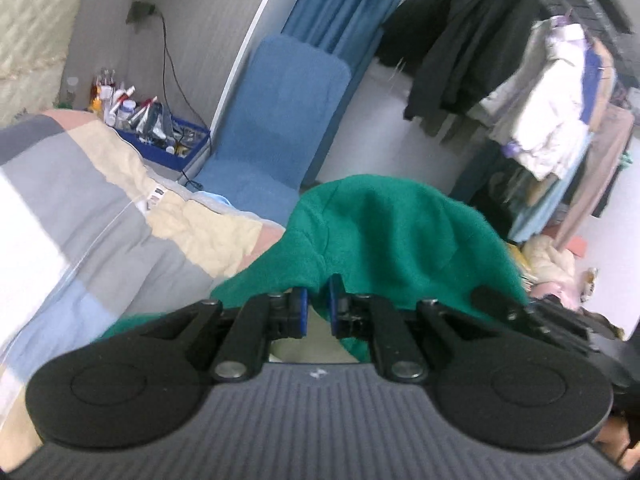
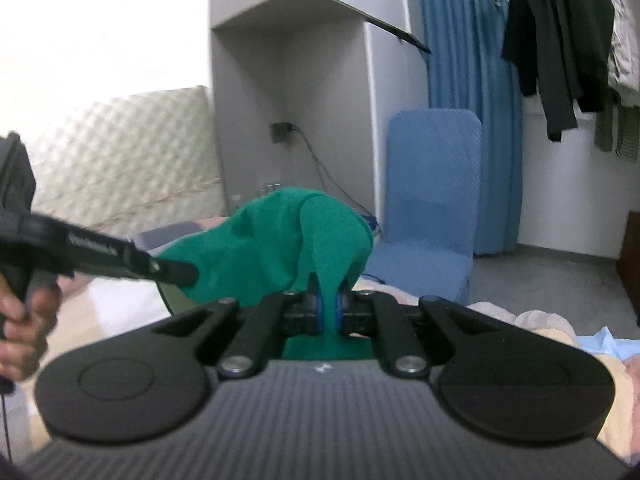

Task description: Fold large clothes

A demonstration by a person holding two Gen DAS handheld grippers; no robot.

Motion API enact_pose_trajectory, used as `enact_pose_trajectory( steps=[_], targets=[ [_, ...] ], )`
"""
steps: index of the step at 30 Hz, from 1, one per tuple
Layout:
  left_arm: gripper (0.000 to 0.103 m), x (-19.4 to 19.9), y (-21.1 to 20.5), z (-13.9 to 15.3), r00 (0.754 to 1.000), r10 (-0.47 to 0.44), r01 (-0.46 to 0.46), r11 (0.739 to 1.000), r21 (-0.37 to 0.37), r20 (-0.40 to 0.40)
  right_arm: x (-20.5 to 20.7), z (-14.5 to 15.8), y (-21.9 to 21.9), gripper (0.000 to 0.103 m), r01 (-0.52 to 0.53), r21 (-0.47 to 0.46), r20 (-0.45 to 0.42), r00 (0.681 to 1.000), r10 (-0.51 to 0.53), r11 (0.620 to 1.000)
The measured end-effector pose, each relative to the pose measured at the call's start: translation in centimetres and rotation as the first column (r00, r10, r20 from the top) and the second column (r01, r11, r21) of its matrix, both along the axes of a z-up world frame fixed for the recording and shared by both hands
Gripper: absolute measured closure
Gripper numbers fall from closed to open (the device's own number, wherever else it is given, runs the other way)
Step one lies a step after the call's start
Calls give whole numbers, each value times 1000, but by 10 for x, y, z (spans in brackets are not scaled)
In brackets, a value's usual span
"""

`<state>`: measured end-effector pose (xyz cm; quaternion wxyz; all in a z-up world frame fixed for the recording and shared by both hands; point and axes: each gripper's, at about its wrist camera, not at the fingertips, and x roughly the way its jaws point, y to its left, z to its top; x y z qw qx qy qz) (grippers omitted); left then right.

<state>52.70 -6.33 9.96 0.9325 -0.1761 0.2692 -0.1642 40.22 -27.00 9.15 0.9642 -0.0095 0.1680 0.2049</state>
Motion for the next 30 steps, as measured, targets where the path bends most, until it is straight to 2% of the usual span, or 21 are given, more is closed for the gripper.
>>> enact_pose_trajectory(
  steps=[2, 5, 11, 16, 17, 19, 22, 23, 24, 27, 30],
  targets=[
    [91, -44, 0, 1, 1000, -18, 18, 1000, 12, 11, -34, -6, 3, 95, -10, -34, 26, 1000, 11, 999],
    [91, -107, -3, -13, 999, -47, 47, 999, 9, -4, -87, -20, 8, 94, -30, -88, 50, 998, 34, 996],
    [91, -215, -18, -83, 995, -71, 73, 997, 25, -76, -164, -75, 19, 94, -17, -146, -23, 1000, 14, 989],
    [91, -261, -36, -150, 987, -69, 87, 989, 117, -143, -187, -134, 36, 94, -7, -248, -128, 991, -26, 969],
    [90, -266, -39, -160, 987, -76, 97, 985, 143, -145, -190, -143, 40, 93, -4, -257, -152, 988, -36, 966],
    [89, -274, -39, -173, 988, -81, 100, 984, 150, -128, -187, -157, 39, 92, 27, -266, -195, 977, -81, 964],
    [75, -286, -31, -181, 990, -100, 113, 984, 137, -102, -189, -160, 28, 91, 56, -182, -267, 958, -104, 982],
    [67, -287, -28, -181, 991, -105, 116, 984, 133, -89, -190, -159, 24, 87, 60, -161, -279, 954, -104, 985],
    [58, -287, -22, -180, 992, -106, 115, 986, 123, -74, -190, -155, 20, 78, 59, -142, -284, 954, -97, 988],
    [52, -287, -5, -175, 994, -108, 109, 993, 51, -25, -195, -137, 7, 55, 73, -72, -271, 958, -90, 995],
    [52, -276, 6, -169, 995, -96, 96, 995, 27, 1, -200, -117, -11, 51, 118, 90, -260, 961, -91, 989]
  ],
)
